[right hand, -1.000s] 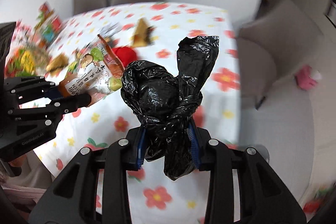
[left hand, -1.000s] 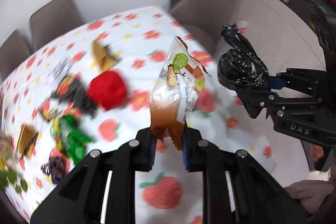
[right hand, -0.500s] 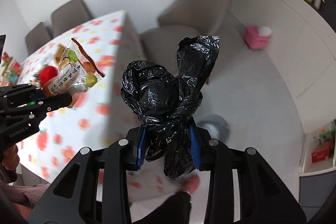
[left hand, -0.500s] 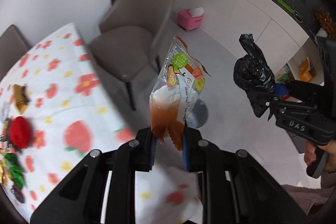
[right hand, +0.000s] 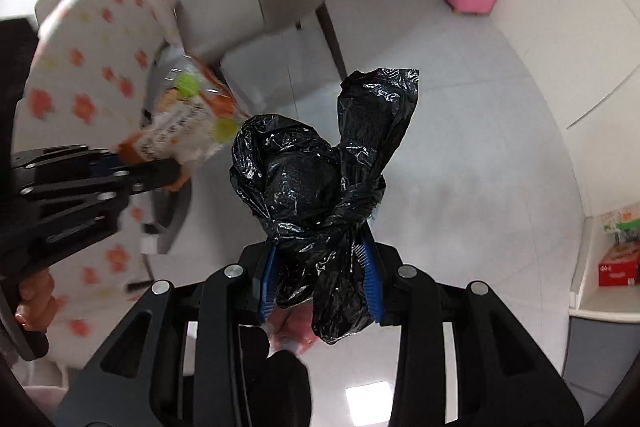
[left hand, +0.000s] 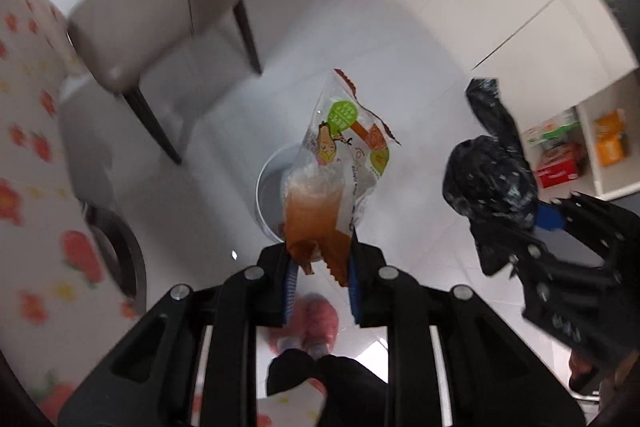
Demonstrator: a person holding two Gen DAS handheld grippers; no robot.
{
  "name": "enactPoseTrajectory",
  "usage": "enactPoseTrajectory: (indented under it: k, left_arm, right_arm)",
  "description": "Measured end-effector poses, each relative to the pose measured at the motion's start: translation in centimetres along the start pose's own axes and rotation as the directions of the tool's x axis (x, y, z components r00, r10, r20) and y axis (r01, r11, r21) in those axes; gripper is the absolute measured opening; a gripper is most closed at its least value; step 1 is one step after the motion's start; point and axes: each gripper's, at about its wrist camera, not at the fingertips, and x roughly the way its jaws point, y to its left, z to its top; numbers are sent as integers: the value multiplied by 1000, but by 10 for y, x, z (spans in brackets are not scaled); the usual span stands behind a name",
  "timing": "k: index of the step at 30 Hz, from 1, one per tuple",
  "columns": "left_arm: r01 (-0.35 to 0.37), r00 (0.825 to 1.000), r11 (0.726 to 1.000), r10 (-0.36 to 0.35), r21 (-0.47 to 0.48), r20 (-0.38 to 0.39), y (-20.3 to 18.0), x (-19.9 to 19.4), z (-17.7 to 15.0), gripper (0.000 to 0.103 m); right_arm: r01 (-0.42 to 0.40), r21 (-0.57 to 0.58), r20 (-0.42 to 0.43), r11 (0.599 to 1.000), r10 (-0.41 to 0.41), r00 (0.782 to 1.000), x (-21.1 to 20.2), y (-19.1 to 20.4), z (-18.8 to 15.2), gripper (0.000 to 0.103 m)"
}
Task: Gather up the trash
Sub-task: 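Carry both items over the grey bin and open both tools to drop them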
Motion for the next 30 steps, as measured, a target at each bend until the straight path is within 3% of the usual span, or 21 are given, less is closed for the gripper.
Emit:
enactPoseTrajectory:
  k: [4,9,11,12,13,15,17,24,30]
  left_arm:
    - [-50,995,999,50,1,-89,13,94,3,23]
    - [-60,984,998,59,0,-166,34,195,7,24]
    - [-77,981,997,80,23,-174,39,223,9,26]
    - [-87,978,996,91,30,-185,44,235,10,30]
    - [-92,975,995,96,29,-198,44,245,11,38]
    - [-102,973,995,104,22,-205,44,260,14,50]
    - [-113,973,993,119,37,-199,46,268,14,58]
    - [-102,971,994,110,50,-212,50,254,14,59]
    - [-114,979,993,117,23,-167,50,178,20,59]
  right_arm:
    - [-8,-32,-62,999,6,998,101,-7,-1,34]
    - [-11,-47,-113,999,6,994,194,-24,-13,34]
    - [-8,-30,-114,1000,5,994,219,-27,-13,47]
    - [-10,-22,-106,1000,8,994,227,-28,-14,64]
    - [-8,-17,-95,1000,6,995,234,-29,-13,72]
    - [-17,-4,-94,1000,17,995,247,-29,-13,72]
    - [-28,8,-96,1000,29,995,253,-28,-13,72]
    - [-26,1,-92,1000,26,995,236,-29,-6,72]
    - [21,-32,-53,999,-23,998,159,-19,6,72]
